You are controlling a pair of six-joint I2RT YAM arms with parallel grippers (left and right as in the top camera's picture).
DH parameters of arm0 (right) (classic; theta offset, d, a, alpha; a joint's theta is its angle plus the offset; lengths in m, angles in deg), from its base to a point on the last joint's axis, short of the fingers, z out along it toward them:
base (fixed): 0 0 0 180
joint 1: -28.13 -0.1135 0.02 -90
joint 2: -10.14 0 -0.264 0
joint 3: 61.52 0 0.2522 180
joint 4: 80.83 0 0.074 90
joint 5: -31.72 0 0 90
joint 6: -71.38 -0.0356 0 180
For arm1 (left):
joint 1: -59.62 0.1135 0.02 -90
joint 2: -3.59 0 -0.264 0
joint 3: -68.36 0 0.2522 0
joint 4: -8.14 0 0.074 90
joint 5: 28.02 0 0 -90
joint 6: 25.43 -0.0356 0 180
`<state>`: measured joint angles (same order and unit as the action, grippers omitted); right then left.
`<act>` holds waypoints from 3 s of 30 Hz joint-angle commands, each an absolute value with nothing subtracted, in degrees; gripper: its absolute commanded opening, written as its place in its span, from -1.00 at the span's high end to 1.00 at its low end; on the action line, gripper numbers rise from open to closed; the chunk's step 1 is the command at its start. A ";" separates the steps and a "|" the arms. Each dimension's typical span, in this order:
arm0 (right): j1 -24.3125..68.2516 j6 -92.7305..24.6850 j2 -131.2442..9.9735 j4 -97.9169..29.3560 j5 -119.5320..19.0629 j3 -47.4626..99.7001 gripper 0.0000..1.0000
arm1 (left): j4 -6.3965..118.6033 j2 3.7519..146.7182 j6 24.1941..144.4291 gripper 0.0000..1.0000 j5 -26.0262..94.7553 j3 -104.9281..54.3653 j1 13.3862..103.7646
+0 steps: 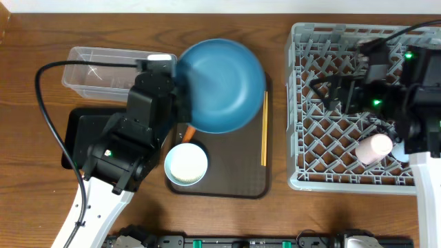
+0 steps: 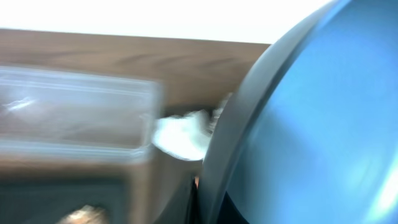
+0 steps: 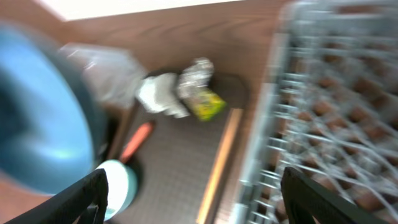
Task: Sort waste into correct bins and load items into the dishwasher rack
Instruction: 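Hand blue plate from left gripper to right gripper, then place blue plate upright in the rack with right gripper, then grasp the white rice bowl with the left gripper and tilt it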
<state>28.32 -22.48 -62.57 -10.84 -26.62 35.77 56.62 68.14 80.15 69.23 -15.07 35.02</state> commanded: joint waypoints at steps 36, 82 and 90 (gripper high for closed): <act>26.90 -29.26 -66.59 -20.19 -117.81 36.23 0.97 | 49.78 69.39 80.04 -0.96 45.93 -16.74 33.30; 41.17 -16.06 -97.30 -29.96 -115.03 36.23 -0.98 | 53.10 69.43 80.06 -0.96 45.93 -16.74 33.28; 39.73 -16.06 -93.58 -28.56 -105.26 36.23 -0.99 | 53.10 69.43 80.04 -0.96 45.93 -16.74 33.30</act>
